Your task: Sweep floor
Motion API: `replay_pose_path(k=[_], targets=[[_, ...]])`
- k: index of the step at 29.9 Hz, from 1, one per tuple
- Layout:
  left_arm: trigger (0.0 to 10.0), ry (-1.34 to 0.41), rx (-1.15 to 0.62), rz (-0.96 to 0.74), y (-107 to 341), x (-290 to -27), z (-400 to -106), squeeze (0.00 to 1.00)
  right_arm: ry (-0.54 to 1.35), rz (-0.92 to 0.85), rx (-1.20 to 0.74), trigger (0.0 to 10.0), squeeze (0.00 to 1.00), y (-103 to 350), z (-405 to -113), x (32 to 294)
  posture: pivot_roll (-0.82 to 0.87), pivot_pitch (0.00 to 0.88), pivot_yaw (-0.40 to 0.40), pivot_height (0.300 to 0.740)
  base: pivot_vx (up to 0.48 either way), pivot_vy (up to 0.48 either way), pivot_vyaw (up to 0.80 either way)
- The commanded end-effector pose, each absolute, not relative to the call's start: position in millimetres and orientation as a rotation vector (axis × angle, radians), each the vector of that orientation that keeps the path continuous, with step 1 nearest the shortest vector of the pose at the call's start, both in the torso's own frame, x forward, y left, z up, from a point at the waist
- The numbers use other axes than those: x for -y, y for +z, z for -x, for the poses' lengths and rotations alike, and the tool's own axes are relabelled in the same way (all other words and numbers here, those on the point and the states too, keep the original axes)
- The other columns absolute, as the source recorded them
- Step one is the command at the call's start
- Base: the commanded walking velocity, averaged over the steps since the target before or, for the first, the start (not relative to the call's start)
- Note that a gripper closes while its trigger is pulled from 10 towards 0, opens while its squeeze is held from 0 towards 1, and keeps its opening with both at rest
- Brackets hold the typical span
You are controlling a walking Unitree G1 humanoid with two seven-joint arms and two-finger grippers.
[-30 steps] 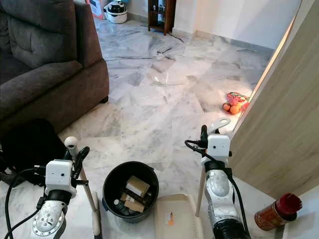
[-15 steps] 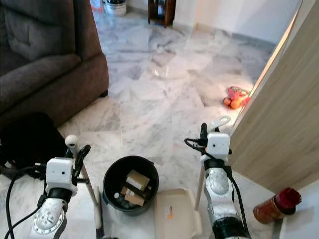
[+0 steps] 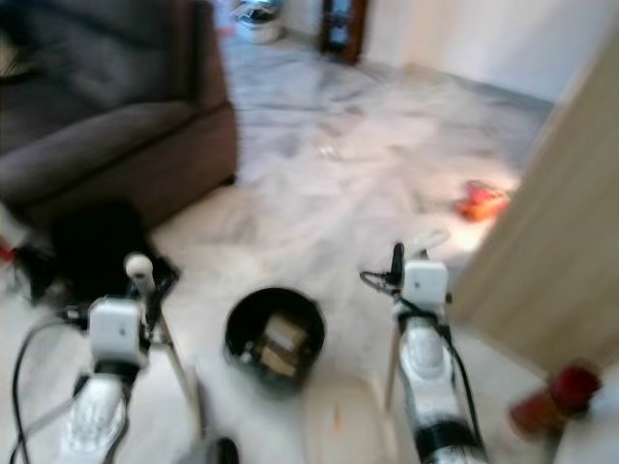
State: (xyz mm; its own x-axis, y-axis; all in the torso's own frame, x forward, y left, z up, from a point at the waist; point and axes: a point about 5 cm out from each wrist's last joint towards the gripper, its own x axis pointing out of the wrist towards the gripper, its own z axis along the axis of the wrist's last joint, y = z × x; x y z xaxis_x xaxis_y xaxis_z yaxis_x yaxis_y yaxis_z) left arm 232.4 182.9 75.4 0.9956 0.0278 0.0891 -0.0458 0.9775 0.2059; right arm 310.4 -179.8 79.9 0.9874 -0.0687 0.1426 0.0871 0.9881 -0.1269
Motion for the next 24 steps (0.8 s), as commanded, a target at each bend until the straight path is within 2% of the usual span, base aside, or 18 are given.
replay_pose_path(k=[1,19,24], targets=[[10.0,0.036,0.132,-0.228,85.9,-184.4,-238.3,0.00,-0.090,0.119,0.173,10.0,0.00,86.3,-312.6,180.8,0.14,0.064,-0.020,0.740,-0.262,0.000,0.00],[10.0,0.003,0.129,-0.222,83.4,-178.5,-241.8,0.00,-0.088,0.104,0.168,10.0,0.00,83.2,-312.8,177.4,0.13,0.025,-0.011,0.740,-0.262,0.000,0.00],[10.0,0.001,0.125,-0.229,83.6,-180.4,-247.2,0.00,-0.089,0.094,0.161,10.0,0.00,80.8,-312.5,175.7,0.13,0.000,-0.001,0.740,0.000,0.000,0.00]])
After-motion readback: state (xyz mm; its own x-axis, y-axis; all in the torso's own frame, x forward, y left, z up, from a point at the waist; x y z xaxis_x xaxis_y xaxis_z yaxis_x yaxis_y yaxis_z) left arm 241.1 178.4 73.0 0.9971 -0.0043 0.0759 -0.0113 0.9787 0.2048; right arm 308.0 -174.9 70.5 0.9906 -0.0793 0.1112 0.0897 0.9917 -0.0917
